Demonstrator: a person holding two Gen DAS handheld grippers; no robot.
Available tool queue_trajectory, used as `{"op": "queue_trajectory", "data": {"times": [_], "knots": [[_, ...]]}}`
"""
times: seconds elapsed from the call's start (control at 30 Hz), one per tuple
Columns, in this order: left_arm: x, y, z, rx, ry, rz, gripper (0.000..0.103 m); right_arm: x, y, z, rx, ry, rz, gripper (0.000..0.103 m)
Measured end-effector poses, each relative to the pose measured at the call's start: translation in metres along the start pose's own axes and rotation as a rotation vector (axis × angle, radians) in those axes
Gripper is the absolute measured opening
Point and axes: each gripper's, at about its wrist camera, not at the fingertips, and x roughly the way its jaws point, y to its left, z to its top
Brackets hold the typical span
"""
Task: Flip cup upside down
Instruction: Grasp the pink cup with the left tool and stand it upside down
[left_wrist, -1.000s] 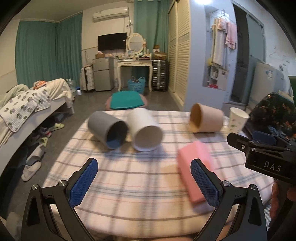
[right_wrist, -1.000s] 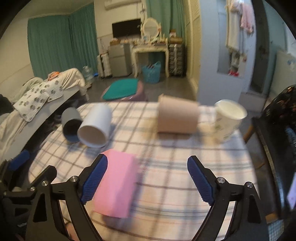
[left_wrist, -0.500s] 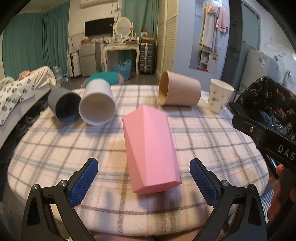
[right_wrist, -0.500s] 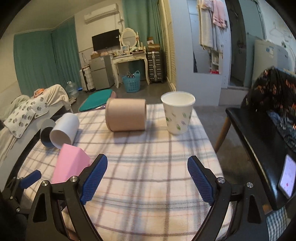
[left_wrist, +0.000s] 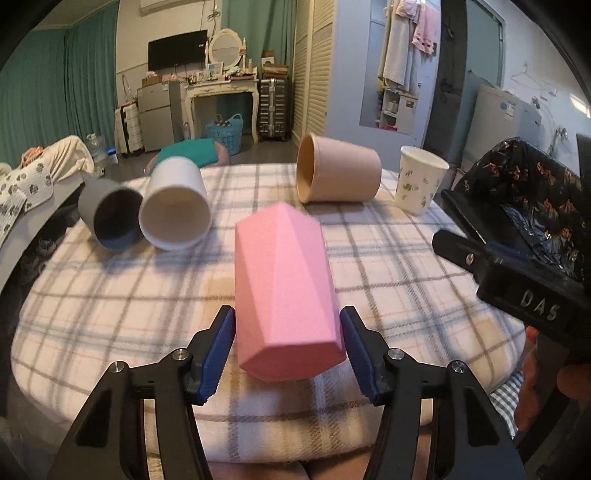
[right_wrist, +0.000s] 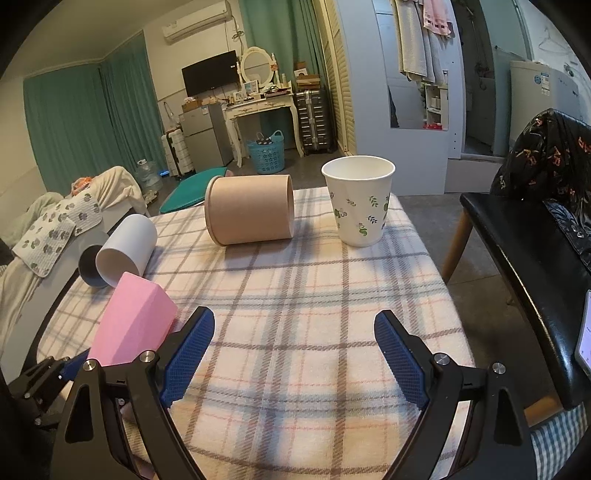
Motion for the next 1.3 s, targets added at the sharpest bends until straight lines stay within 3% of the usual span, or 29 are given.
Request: {"op": "queue_trajectory", "data": {"times": [0.37, 0.83, 1.07, 1.3], "knots": [[-0.01, 0.004, 0.034, 0.074, -0.051, 0.012, 0.056, -0.006, 0.002, -0.003, 0.01, -0.006, 0.008, 0.089], [0.01, -0.002, 0.081, 0.113, 0.021, -0.023, 0.055, -0.002, -0.003, 0.001, 0.023, -0.004, 0.011, 0.089], [0.032, -0.003, 0.089, 0.121, 0.082, -0.049, 0.055, 0.003, 0.0, 0.005, 0.013, -0.003, 0.011, 0.089], [0.045, -0.003, 0.097, 0.123, 0.086, -0.05, 0.055, 0.01, -0.001, 0.007, 0.012, 0.008, 0.003, 0.089]]}}
